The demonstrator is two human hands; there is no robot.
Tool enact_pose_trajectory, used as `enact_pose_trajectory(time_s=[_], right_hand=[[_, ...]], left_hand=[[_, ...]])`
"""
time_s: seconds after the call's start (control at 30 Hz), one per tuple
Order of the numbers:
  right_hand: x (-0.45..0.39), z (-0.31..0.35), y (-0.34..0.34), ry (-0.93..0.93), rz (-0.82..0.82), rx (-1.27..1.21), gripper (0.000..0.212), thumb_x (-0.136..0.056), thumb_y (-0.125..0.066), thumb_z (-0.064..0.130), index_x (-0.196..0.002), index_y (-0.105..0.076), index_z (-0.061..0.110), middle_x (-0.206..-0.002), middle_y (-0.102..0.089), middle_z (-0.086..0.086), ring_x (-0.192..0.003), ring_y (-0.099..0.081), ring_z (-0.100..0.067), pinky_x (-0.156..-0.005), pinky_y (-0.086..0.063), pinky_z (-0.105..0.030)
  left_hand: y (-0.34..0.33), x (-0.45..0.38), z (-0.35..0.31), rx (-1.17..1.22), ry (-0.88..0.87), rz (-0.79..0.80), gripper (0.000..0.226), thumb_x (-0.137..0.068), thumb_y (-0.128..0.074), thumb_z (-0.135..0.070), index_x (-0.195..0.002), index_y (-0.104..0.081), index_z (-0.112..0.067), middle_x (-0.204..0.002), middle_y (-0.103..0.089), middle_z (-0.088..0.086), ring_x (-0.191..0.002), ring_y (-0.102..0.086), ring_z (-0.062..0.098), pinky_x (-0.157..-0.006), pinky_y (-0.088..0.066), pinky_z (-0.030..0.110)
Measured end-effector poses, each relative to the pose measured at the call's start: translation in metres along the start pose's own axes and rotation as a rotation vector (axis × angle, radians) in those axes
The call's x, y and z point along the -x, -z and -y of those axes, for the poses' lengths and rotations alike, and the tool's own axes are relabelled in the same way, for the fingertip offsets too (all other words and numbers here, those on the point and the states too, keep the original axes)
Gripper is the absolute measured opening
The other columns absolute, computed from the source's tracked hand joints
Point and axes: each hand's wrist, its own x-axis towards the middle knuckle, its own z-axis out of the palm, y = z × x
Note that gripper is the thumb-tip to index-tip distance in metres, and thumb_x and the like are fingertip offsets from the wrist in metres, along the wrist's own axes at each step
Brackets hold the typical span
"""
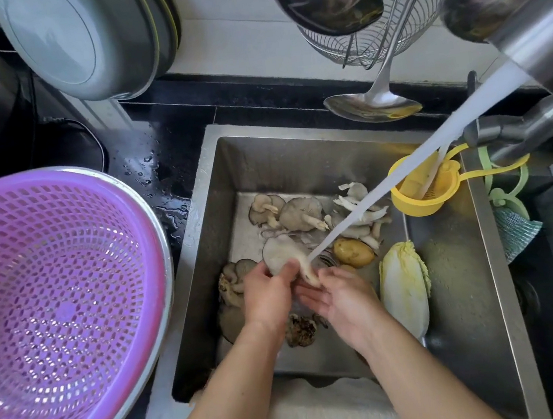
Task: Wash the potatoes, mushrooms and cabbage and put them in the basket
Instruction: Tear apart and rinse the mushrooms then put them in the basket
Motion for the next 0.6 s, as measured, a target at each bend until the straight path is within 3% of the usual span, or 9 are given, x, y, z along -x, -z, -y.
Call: enact_pose_trajectory(time_s=[0.13, 0.2, 0.3, 0.43, 0.6], right_hand=[[0.000, -0.006, -0.004, 0.059, 0.026, 0.089, 0.022, -0.100, -0.066, 0.014, -0.118, -0.066, 0.001, -0.100, -0.078, -0.017, -0.089, -0.075, -0.026, -0.084, -0.061, -0.040], [-0.004, -0.007, -0.007, 0.094, -0.033, 0.167, 0.019, -0.098, -0.069, 0.013, -0.113, -0.066, 0.003, -0.093, -0.077, -0.014, -0.081, -0.072, -0.023, -0.079, -0.062, -0.039], [-0.006, -0.003, -0.009, 0.118, -0.050, 0.224, 0.009, -0.099, -0.059, 0.003, -0.105, -0.066, 0.003, -0.087, -0.076, -0.013, -0.072, -0.071, -0.019, -0.067, -0.059, -0.031], [-0.002, 0.003, -0.008, 0.077, 0.024, 0.100, 0.020, -0.100, -0.049, -0.008, -0.107, -0.066, -0.002, -0.086, -0.078, -0.017, -0.079, -0.077, -0.024, -0.073, -0.062, -0.034], [-0.002, 0.007, -0.015, 0.063, 0.076, 0.097, 0.017, -0.102, -0.052, -0.002, -0.096, -0.068, 0.001, -0.092, -0.077, -0.021, -0.082, -0.077, -0.027, -0.073, -0.062, -0.034]], left_hand=[[-0.005, 0.003, -0.003, -0.061, -0.048, -0.045, 0.004, -0.094, -0.072, -0.017, -0.093, -0.076, -0.016, -0.085, -0.081, 0.002, -0.087, -0.078, 0.023, -0.091, -0.062, 0.049], [-0.004, 0.004, -0.004, -0.090, -0.073, -0.044, 0.005, -0.092, -0.072, -0.015, -0.091, -0.076, -0.016, -0.083, -0.080, 0.003, -0.085, -0.078, 0.025, -0.088, -0.062, 0.050], [-0.002, 0.006, -0.006, -0.151, -0.132, -0.079, 0.004, -0.088, -0.071, -0.015, -0.087, -0.074, -0.017, -0.079, -0.079, 0.003, -0.083, -0.076, 0.028, -0.084, -0.062, 0.052], [-0.001, 0.004, -0.008, -0.086, -0.146, -0.127, 0.004, -0.091, -0.072, -0.015, -0.091, -0.075, -0.018, -0.081, -0.080, 0.000, -0.083, -0.077, 0.020, -0.086, -0.062, 0.046], [-0.002, 0.005, -0.010, -0.074, -0.168, -0.127, 0.004, -0.093, -0.072, -0.017, -0.093, -0.076, -0.019, -0.084, -0.080, -0.002, -0.085, -0.077, 0.016, -0.088, -0.062, 0.044]])
